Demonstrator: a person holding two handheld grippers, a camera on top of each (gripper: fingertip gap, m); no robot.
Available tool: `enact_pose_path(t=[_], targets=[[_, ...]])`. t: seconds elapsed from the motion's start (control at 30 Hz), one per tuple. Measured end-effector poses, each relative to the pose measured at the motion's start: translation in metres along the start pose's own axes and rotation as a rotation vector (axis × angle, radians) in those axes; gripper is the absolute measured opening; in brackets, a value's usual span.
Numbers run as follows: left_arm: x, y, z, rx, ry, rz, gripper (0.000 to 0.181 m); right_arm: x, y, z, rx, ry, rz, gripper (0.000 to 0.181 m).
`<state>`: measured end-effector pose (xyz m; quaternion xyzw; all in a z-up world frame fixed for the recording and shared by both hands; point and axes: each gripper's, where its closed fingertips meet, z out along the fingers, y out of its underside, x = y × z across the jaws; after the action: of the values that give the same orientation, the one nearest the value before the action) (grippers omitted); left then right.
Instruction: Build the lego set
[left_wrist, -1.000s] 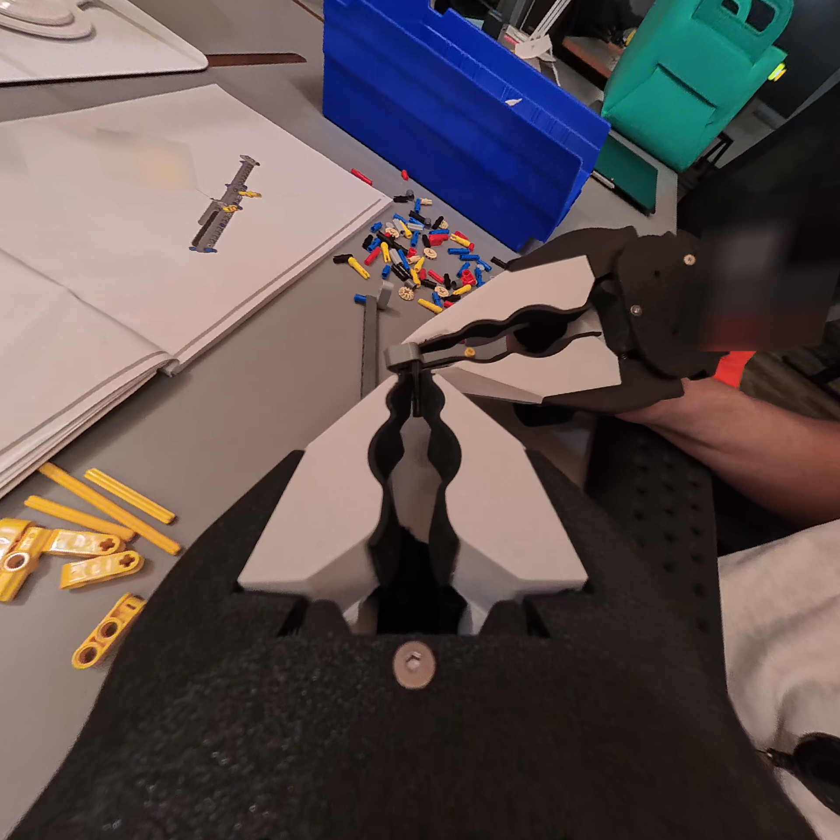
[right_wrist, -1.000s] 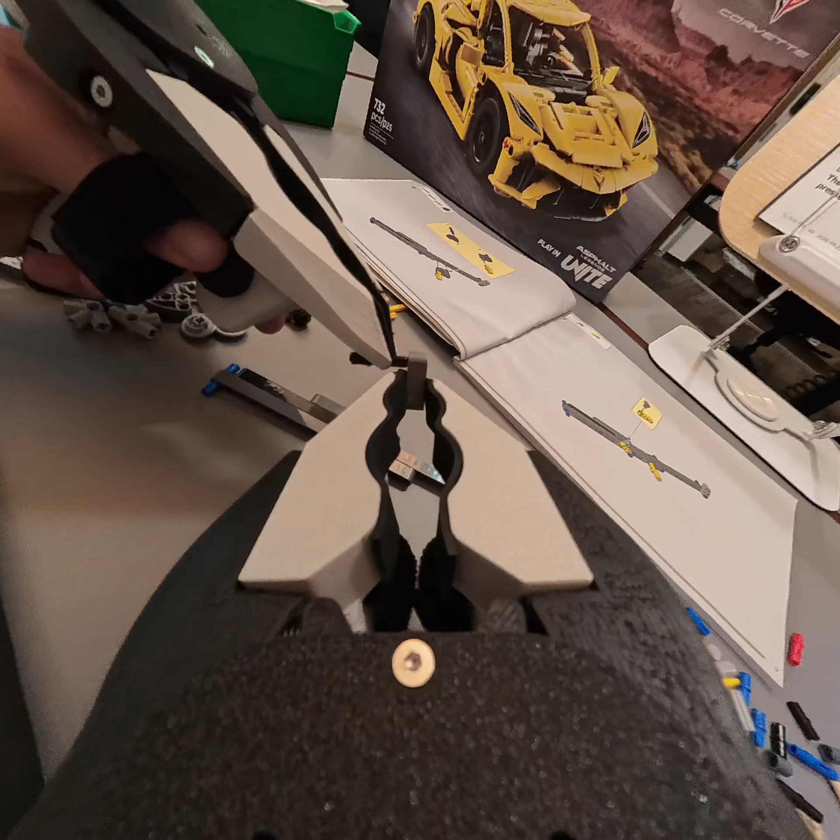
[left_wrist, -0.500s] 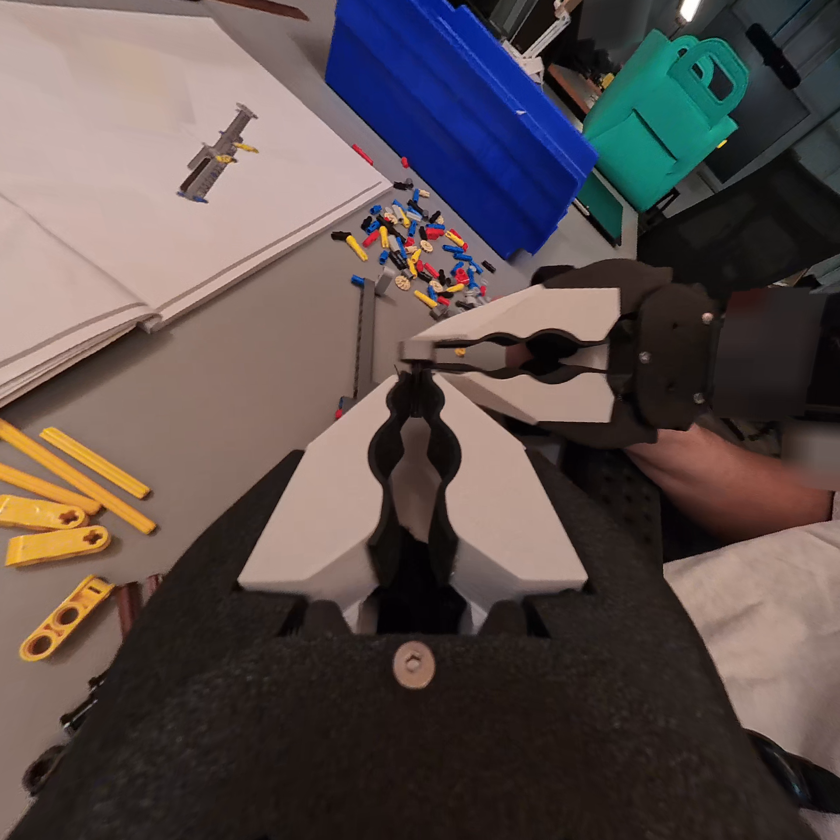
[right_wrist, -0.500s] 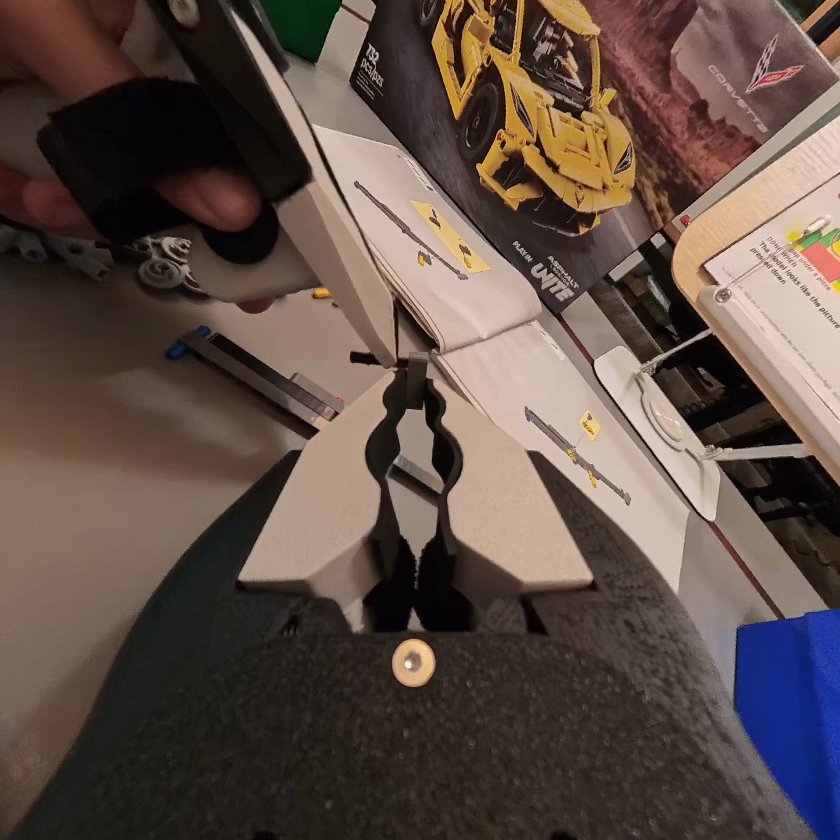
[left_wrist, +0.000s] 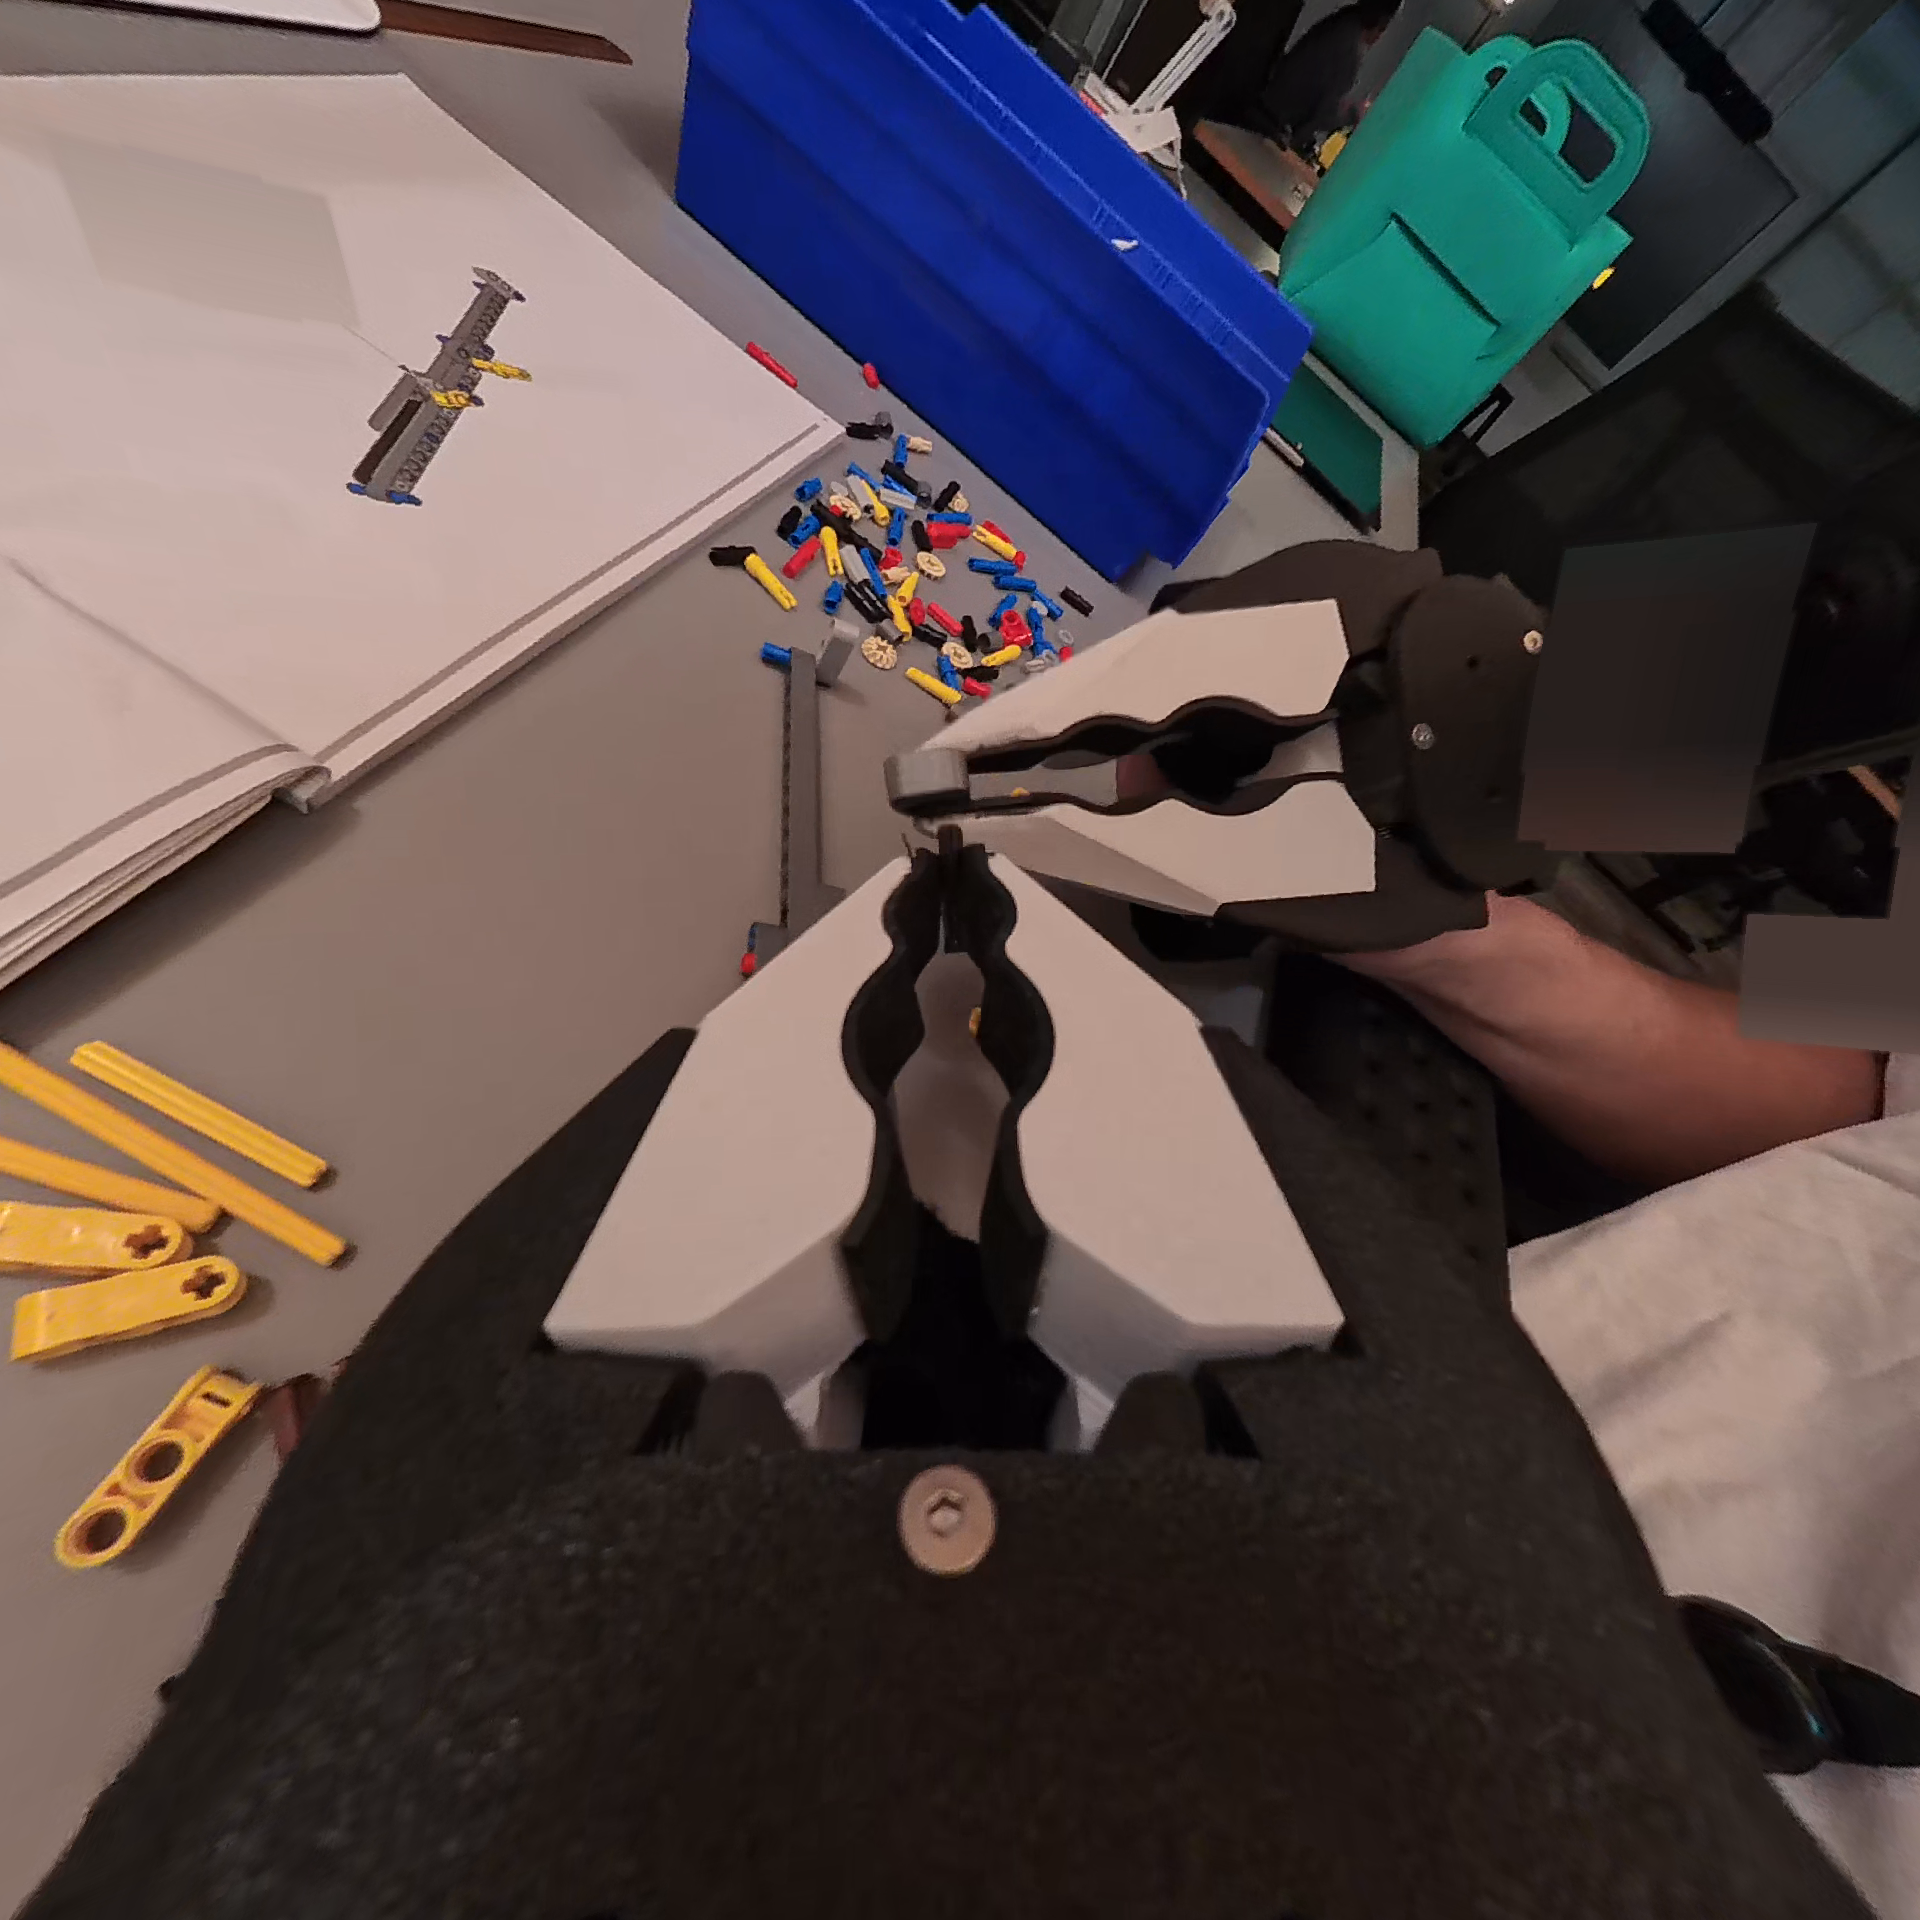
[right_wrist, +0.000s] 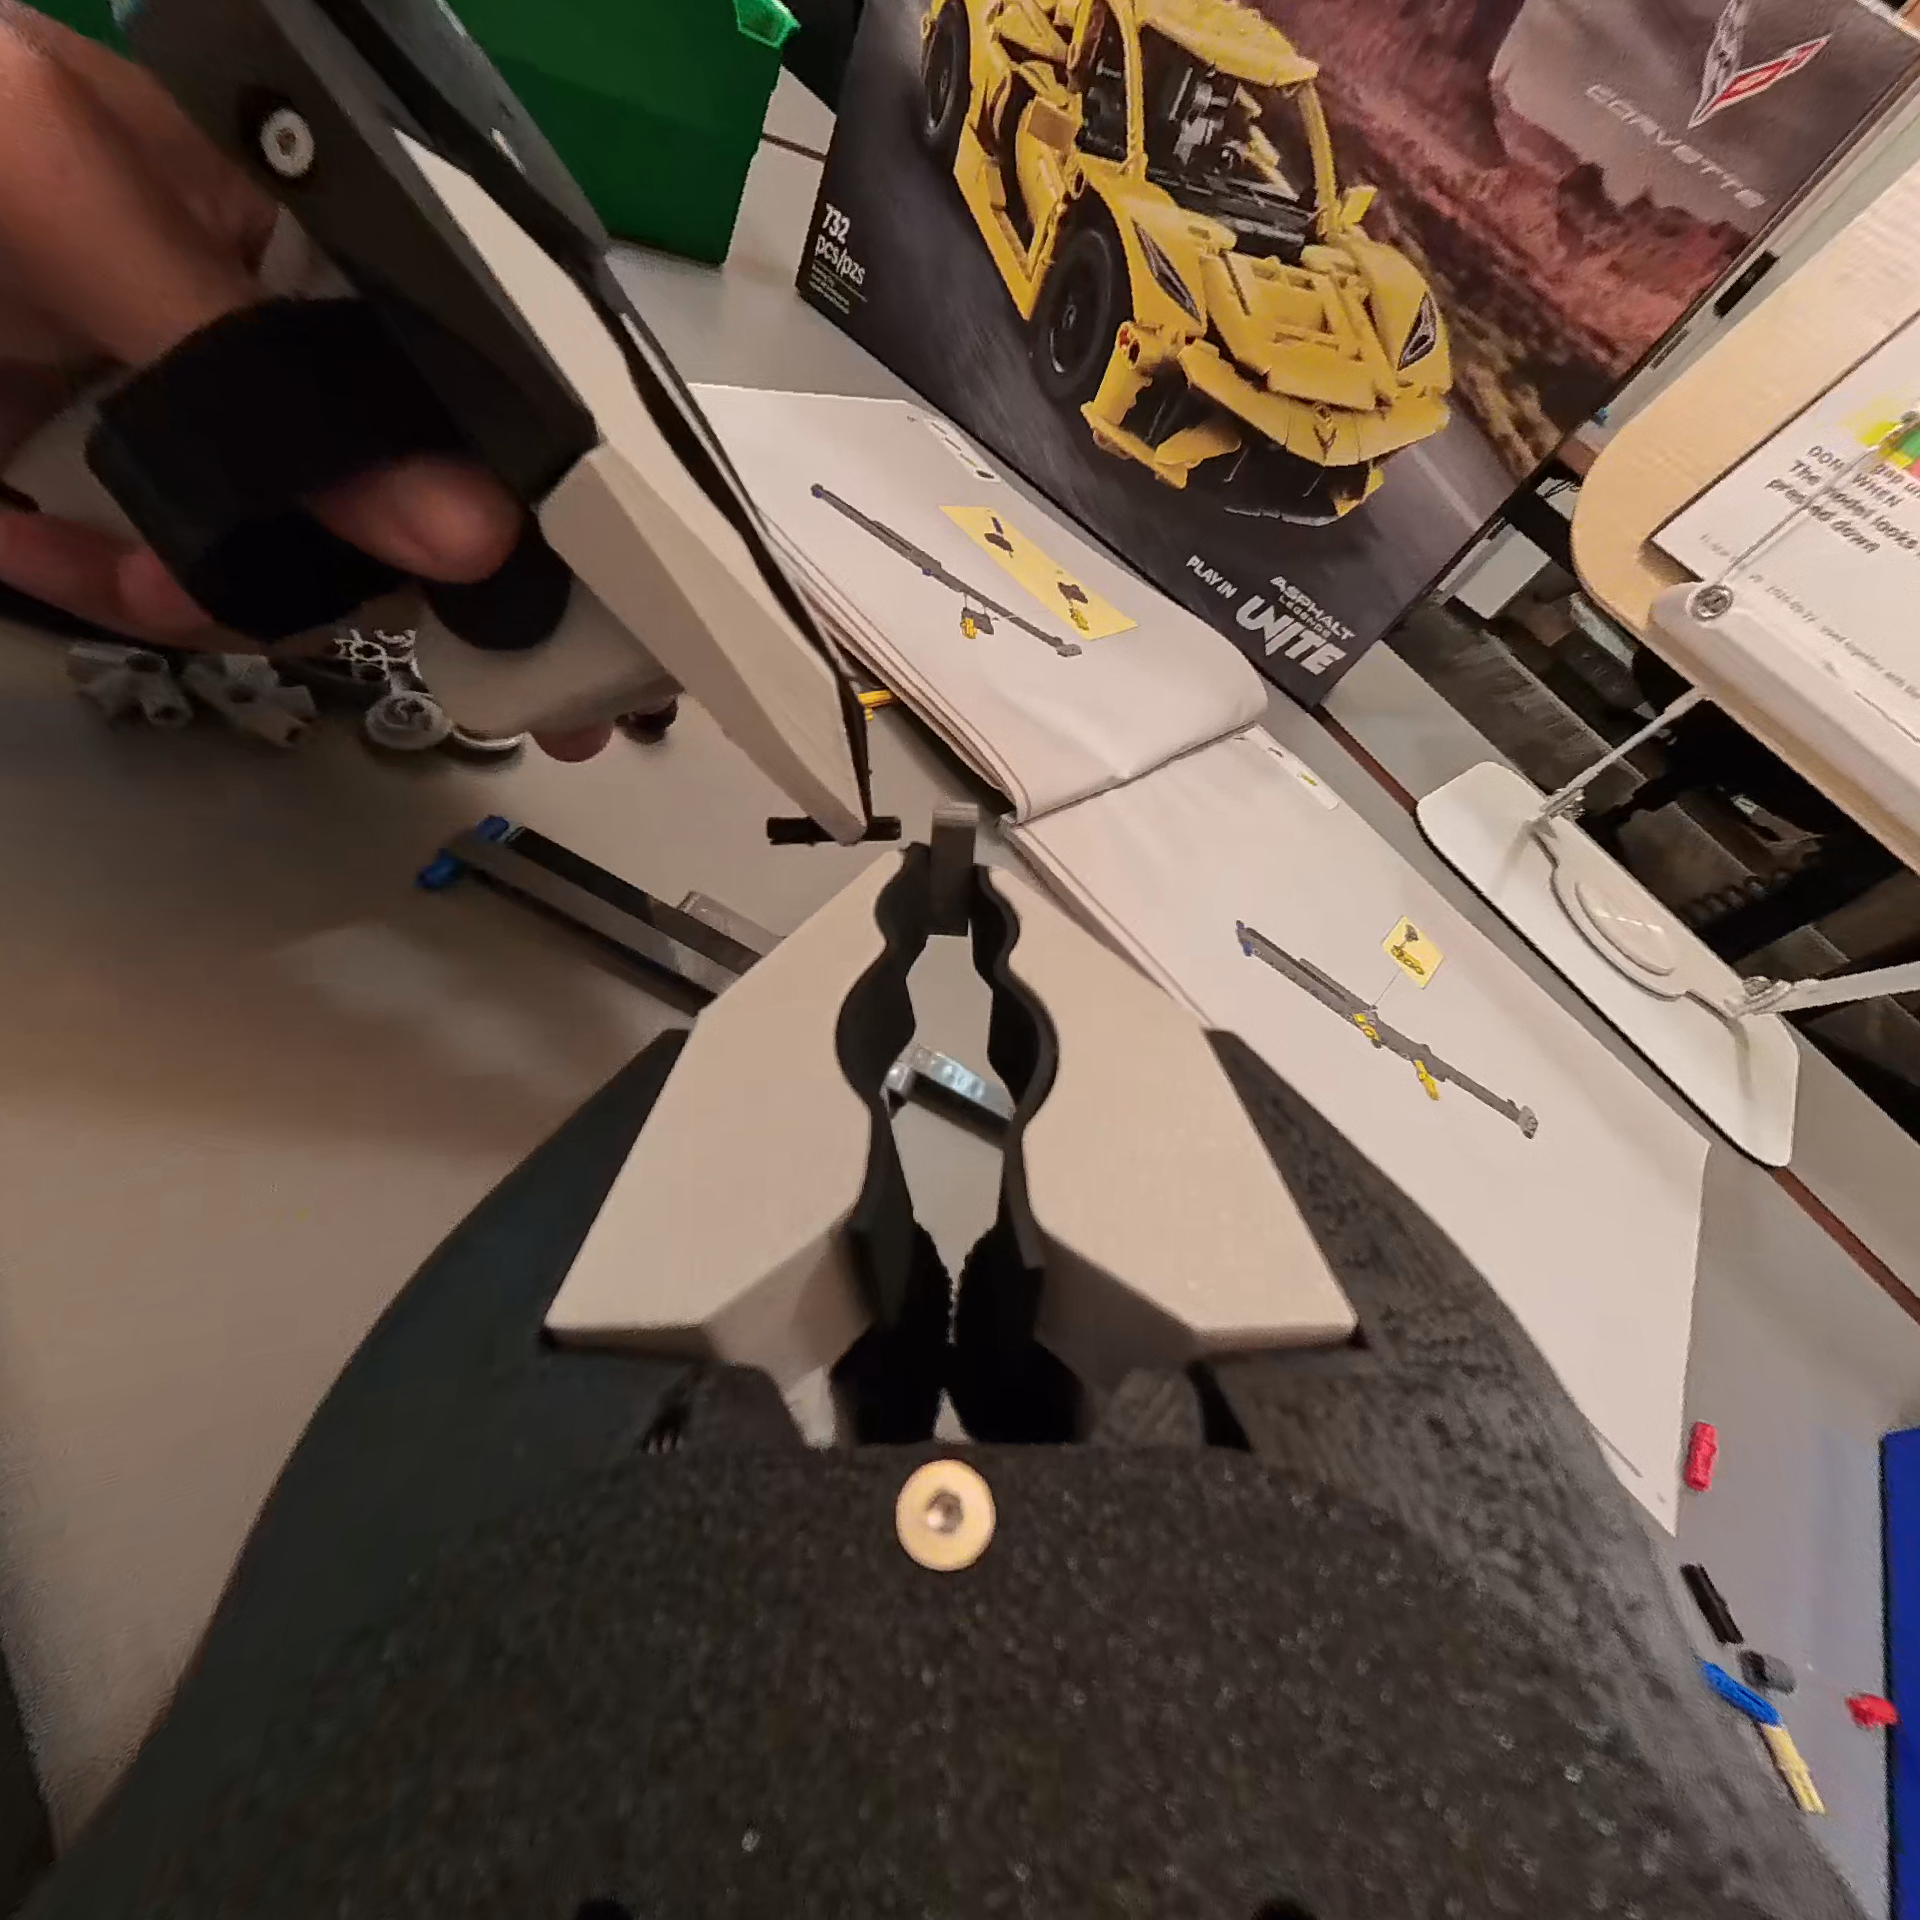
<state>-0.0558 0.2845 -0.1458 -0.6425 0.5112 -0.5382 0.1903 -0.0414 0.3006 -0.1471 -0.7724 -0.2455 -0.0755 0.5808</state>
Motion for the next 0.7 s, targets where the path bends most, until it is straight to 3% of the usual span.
enact_pose_path(t=[0.7], targets=[[-0.0045,0.0068,-0.0005,-0.026,0.019,-0.053,0.002,-0.0093,0.0045,0.0038,-0.034,0.0,-0.133,0.007]])
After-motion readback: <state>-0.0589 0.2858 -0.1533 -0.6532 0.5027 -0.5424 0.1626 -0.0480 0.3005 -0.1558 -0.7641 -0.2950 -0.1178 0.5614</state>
